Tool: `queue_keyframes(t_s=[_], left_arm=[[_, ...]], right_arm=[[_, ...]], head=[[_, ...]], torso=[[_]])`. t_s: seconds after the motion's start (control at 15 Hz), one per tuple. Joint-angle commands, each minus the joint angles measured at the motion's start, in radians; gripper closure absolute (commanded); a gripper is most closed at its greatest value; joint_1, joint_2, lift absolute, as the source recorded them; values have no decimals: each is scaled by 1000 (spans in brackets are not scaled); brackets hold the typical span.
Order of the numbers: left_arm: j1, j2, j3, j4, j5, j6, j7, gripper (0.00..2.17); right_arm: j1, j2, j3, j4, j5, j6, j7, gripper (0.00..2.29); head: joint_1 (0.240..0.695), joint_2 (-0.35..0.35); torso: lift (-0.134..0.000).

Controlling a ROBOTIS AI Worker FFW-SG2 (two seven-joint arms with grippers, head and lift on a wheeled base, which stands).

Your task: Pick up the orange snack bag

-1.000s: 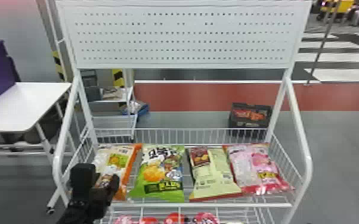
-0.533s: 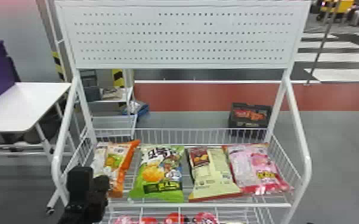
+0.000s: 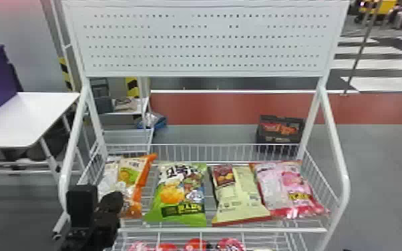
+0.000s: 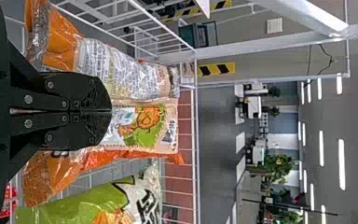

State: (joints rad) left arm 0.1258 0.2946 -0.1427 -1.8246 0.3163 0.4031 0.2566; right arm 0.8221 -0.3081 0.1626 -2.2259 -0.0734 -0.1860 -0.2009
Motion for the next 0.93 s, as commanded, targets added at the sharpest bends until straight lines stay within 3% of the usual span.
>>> queue_keyframes(t_s=[0.0,0.53,0.87], left_arm=[[67,1,6,-94,9,-29,1,1355],[353,23,51,-259,6,-336,16,1355],[523,34,54,-303,-39,-566,29,1355]], right_arm=[[-1,0,2,2,0,1,0,140],[-6,-5,8,3,-5,-5,-8,140],[-8,-5,9,2,-5,-8,-9,140]], head=[[499,0],[499,0],[499,0]], torso=[[0],[0],[0]])
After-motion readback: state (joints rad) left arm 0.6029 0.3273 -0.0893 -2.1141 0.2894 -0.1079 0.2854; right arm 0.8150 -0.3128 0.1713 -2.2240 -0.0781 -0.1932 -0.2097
